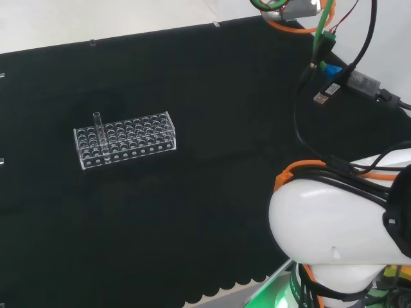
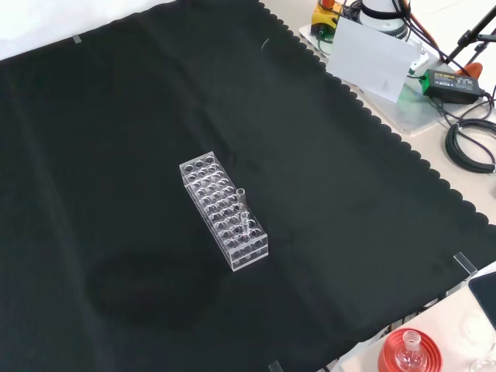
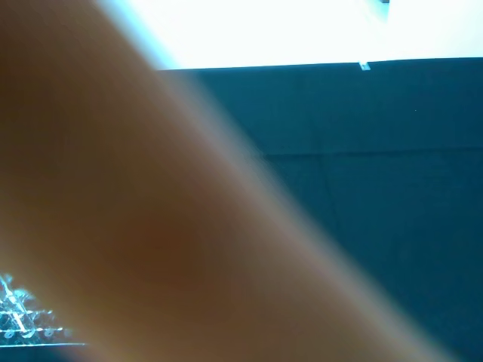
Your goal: Pick up the test tube.
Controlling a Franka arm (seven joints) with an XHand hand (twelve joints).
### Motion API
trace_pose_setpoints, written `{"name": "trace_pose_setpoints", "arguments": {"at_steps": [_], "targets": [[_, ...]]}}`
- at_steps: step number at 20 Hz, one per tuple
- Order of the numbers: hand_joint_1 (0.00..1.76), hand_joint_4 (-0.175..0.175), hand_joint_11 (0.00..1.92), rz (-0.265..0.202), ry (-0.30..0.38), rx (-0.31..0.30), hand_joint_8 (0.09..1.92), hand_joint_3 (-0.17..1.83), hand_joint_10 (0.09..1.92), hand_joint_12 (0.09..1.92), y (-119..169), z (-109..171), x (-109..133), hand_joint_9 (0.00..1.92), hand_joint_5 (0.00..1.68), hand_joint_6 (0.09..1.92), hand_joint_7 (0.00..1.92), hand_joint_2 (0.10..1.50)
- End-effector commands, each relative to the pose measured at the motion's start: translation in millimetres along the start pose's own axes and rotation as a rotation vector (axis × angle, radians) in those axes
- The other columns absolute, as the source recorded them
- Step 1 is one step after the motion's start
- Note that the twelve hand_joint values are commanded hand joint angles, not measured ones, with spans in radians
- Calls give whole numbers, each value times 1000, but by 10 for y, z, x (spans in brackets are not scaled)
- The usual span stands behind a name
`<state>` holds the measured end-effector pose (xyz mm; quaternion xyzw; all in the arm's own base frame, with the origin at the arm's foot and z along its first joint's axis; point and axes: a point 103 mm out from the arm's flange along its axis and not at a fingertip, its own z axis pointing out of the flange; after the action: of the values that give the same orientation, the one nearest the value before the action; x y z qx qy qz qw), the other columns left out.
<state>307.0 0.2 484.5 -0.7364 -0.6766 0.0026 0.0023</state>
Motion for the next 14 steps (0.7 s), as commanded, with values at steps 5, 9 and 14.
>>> {"name": "trace_pose_setpoints", "arguments": {"at_steps": [5,9,14], "targets": [[634,3,0,211,-95,17,614,397,506,887,-1462,-136,-773,0,184,156,1,785],[631,3,0,203,-88,14,611,387,502,880,-1447,-143,-764,0,187,138,0,791],[631,3,0,190,-84,10,612,384,506,878,-1412,-150,-752,0,189,132,0,793]]}}
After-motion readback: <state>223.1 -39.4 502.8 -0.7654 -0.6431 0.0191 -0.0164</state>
